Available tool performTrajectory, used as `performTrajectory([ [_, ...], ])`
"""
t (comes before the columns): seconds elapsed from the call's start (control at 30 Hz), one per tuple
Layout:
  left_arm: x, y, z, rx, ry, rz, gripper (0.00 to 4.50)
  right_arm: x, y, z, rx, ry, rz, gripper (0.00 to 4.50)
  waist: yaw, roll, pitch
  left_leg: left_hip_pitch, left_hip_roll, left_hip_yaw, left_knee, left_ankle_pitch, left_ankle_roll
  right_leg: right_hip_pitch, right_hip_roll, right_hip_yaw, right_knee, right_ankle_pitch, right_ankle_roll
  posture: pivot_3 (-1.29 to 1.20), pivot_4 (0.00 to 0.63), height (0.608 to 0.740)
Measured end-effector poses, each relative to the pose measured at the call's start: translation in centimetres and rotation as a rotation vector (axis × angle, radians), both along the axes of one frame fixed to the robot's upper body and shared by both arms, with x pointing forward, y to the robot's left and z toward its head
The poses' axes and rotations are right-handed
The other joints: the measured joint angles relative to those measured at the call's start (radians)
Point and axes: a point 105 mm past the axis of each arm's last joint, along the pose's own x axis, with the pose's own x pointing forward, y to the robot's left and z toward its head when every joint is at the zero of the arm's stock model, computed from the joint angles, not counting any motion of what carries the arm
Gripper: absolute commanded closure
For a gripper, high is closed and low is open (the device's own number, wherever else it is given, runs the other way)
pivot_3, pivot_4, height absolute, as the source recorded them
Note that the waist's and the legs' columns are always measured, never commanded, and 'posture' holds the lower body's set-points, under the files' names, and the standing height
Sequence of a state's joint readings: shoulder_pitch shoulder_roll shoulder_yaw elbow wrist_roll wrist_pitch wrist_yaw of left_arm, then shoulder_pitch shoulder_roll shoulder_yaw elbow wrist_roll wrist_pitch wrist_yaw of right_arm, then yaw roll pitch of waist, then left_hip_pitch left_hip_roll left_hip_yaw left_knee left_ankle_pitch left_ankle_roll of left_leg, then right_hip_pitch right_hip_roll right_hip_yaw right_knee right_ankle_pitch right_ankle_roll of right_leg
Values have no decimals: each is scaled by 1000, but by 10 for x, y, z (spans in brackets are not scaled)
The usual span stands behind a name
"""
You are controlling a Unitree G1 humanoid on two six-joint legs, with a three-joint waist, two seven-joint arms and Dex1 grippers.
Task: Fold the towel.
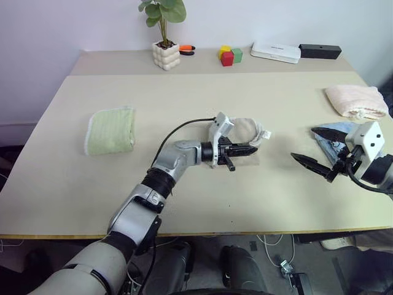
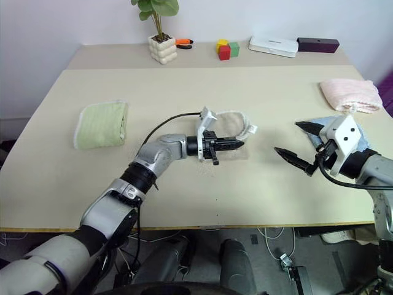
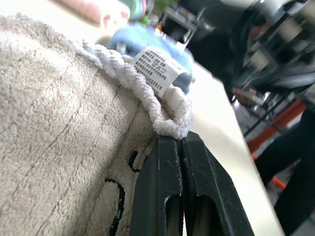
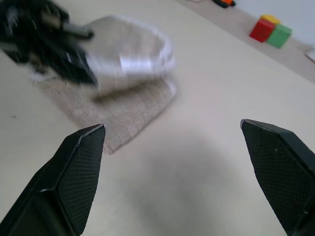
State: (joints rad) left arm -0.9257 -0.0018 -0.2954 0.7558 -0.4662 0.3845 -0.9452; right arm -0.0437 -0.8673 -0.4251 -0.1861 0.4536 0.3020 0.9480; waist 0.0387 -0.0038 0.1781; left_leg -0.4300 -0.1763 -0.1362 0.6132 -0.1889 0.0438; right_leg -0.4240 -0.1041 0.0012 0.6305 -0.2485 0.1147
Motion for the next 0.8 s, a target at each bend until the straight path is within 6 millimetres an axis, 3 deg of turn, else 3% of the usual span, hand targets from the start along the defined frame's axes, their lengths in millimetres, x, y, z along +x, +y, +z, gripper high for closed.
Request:
performTrajectory([
  [0.13,-1,-5,-9,25,20,-21,4464,-1,3,2,-5,-8,-7,0,1,0,0,0,0,0,0,0,0,0,0,0,0,1,2,0,150,740],
  [0.23,-2,-5,-16,38,41,-31,3674,-2,8,7,-15,-32,-1,0,1,0,0,0,0,0,1,0,0,1,0,0,0,1,2,0,150,740],
  [0.43,-6,-6,-18,48,7,-65,771,0,12,11,-10,-48,-1,0,1,0,0,0,0,0,2,0,0,1,0,0,0,2,3,0,150,740],
  [0.67,-22,6,6,-36,-129,-173,771,13,23,22,28,-90,30,0,-1,0,0,0,0,0,2,0,0,0,1,0,1,2,3,0,150,740],
  [0.8,-20,26,43,-164,-193,-130,771,34,28,33,163,-168,-20,0,-3,1,0,0,0,0,2,1,-1,0,1,0,2,2,2,0,150,740],
])
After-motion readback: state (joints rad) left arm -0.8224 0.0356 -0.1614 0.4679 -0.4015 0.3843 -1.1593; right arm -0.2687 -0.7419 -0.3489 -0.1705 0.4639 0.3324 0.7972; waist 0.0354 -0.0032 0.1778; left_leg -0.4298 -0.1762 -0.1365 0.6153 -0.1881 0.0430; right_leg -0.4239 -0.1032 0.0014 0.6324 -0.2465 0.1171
